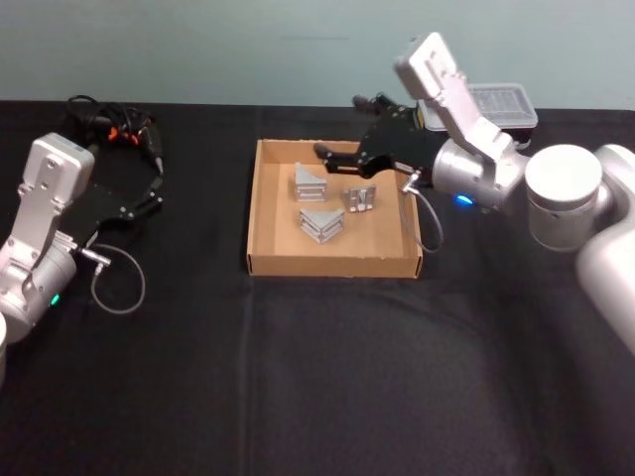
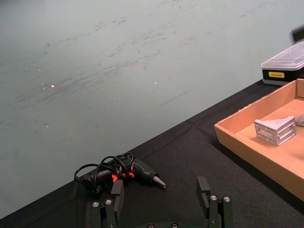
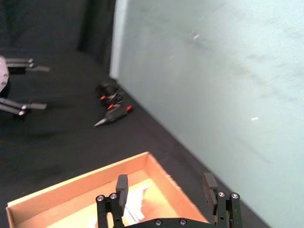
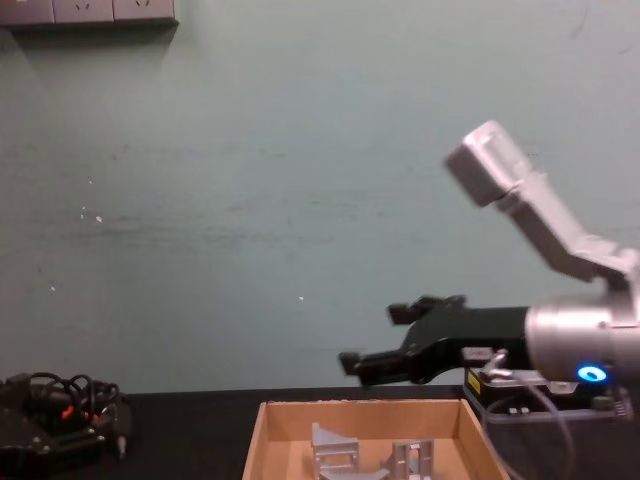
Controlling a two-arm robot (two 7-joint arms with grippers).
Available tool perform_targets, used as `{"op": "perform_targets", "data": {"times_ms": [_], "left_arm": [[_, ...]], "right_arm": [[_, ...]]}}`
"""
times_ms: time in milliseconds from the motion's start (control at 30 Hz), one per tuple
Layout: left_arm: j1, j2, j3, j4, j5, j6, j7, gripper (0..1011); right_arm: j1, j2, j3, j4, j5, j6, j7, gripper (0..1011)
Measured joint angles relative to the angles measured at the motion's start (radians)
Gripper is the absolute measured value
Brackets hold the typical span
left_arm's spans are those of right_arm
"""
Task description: Use one hand to pick up the angle iron from the table and place it into the box.
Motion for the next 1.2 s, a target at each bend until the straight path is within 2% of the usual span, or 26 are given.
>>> {"op": "perform_targets", "data": {"times_ms": [67,100,200,300,433,533,600,633,667,867,1200], "left_arm": [[0.000,0.000,0.000,0.000,0.000,0.000,0.000,1000],[0.000,0.000,0.000,0.000,0.000,0.000,0.000,1000],[0.000,0.000,0.000,0.000,0.000,0.000,0.000,1000],[0.000,0.000,0.000,0.000,0.000,0.000,0.000,1000],[0.000,0.000,0.000,0.000,0.000,0.000,0.000,1000],[0.000,0.000,0.000,0.000,0.000,0.000,0.000,1000],[0.000,0.000,0.000,0.000,0.000,0.000,0.000,1000],[0.000,0.000,0.000,0.000,0.000,0.000,0.000,1000],[0.000,0.000,0.000,0.000,0.000,0.000,0.000,1000],[0.000,0.000,0.000,0.000,0.000,0.000,0.000,1000],[0.000,0.000,0.000,0.000,0.000,0.000,0.000,1000]], "right_arm": [[-0.032,0.019,0.014,-0.052,-0.001,0.000,-0.028,1000],[-0.064,0.037,0.029,-0.100,-0.003,0.001,-0.058,1000],[-0.114,0.061,0.057,-0.167,-0.005,0.007,-0.098,1000],[-0.196,0.092,0.110,-0.252,-0.002,0.025,-0.158,1000],[-0.255,0.110,0.151,-0.299,0.002,0.035,-0.194,1000],[-0.323,0.127,0.203,-0.346,0.012,0.045,-0.234,1000],[-0.361,0.132,0.233,-0.365,0.019,0.049,-0.256,1000],[-0.361,0.132,0.233,-0.365,0.019,0.049,-0.256,1000],[-0.384,0.133,0.252,-0.376,0.023,0.050,-0.269,1000],[-0.445,0.124,0.303,-0.394,0.033,0.054,-0.300,1000],[-0.457,0.092,0.324,-0.357,0.021,0.062,-0.304,1000]]}}
